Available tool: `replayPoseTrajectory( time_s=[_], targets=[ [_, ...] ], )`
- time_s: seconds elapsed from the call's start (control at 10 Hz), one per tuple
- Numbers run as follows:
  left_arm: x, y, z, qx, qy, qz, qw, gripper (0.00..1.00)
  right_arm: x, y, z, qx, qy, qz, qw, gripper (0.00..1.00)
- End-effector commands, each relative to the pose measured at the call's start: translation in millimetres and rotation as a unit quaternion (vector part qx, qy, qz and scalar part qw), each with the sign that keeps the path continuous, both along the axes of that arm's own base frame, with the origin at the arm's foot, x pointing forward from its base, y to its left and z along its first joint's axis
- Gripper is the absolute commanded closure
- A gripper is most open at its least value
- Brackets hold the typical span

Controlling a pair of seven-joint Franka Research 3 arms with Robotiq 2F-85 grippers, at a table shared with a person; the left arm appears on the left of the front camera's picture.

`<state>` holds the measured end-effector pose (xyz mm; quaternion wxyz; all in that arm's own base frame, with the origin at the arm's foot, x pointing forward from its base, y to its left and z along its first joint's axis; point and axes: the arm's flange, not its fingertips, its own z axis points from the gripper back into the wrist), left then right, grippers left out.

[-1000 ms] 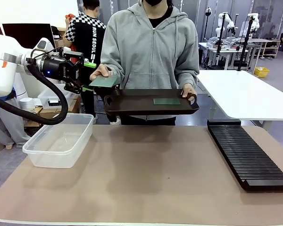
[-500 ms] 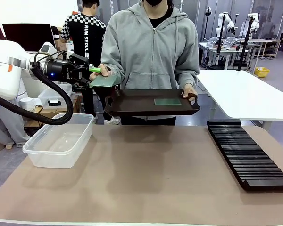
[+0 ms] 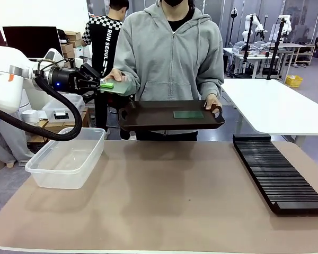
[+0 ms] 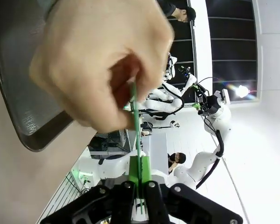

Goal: Sort PCBs into racks and boxes based on the side picked up.
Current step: Pick up the Blank PCB handed by the Human.

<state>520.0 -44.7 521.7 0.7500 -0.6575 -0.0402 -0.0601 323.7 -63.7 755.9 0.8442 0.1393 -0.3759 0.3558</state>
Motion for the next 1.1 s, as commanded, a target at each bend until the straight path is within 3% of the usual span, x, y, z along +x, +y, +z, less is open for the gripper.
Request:
replayPoseTrajectory(
  time_s=[0.0, 0.4, 0.5, 0.6, 0.7, 1.0],
  targets=[
    [1.1, 4.5, 1.1, -0.009, 0.001, -0.007, 1.0, 1.0, -0.2, 0.7, -0.9, 0.0, 0.001, 0.001, 1.0, 0.0],
    [-3.7, 5.3, 2.6, 0.001, -0.012, -0.012, 1.0, 1.0, -0.2, 0.7, -0.9, 0.0, 0.001, 0.001, 1.0, 0.0],
    [-7.3, 6.8, 8.6, 0.027, -0.026, -0.011, 0.999, 1.0, -0.2, 0.7, -0.9, 0.0, 0.001, 0.001, 1.0, 0.0],
    [-14.6, 10.7, 15.9, 0.045, -0.015, 0.007, 0.999, 1.0, -0.2, 0.7, -0.9, 0.0, 0.001, 0.001, 1.0, 0.0],
    [-1.9, 3.0, 3.0, 0.006, -0.01, -0.003, 1.0, 1.0, -0.2, 0.7, -0.9, 0.0, 0.001, 0.001, 1.0, 0.0],
    [-1.9, 3.0, 3.0, 0.006, -0.01, -0.003, 1.0, 1.0, -0.2, 0.7, -0.9, 0.0, 0.001, 0.001, 1.0, 0.0]
  ],
)
